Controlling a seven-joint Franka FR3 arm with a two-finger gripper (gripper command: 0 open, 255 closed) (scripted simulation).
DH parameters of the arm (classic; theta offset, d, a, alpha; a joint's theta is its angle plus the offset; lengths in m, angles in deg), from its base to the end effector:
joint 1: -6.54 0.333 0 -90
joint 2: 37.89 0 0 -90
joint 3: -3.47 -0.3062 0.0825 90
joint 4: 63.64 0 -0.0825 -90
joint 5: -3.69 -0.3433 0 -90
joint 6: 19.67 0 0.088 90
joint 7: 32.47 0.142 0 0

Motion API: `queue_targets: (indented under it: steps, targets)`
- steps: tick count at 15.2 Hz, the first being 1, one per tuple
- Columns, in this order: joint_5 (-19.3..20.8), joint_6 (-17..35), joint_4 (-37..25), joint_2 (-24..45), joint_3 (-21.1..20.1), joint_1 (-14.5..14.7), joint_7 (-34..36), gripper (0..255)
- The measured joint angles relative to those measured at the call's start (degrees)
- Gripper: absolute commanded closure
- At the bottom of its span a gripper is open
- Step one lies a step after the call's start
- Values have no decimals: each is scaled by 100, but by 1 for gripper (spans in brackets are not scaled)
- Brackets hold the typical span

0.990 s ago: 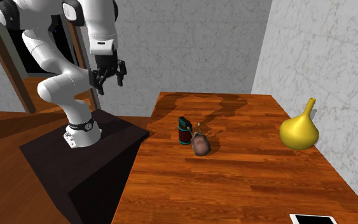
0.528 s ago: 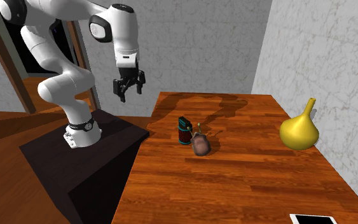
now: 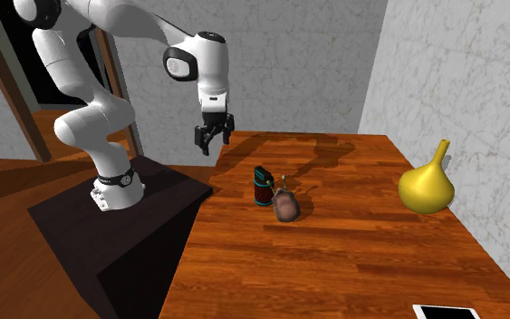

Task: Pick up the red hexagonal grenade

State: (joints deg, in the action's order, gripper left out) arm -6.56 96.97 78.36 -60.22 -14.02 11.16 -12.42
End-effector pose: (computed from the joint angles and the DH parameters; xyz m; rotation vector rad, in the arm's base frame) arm 0.3481 0.1572 0.3957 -3.1195 0.1173 0.1169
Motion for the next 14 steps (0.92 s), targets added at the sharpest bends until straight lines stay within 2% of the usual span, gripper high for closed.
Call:
queue_targets:
  steps: [6, 10, 14]
  targets:
    - [257, 809, -535, 1217, -521, 15, 895, 0]
    - [723, 1326, -1019, 2192, -783, 72, 1643, 0]
    - [1298, 1618, -1628, 3116, -836, 243, 2377, 0]
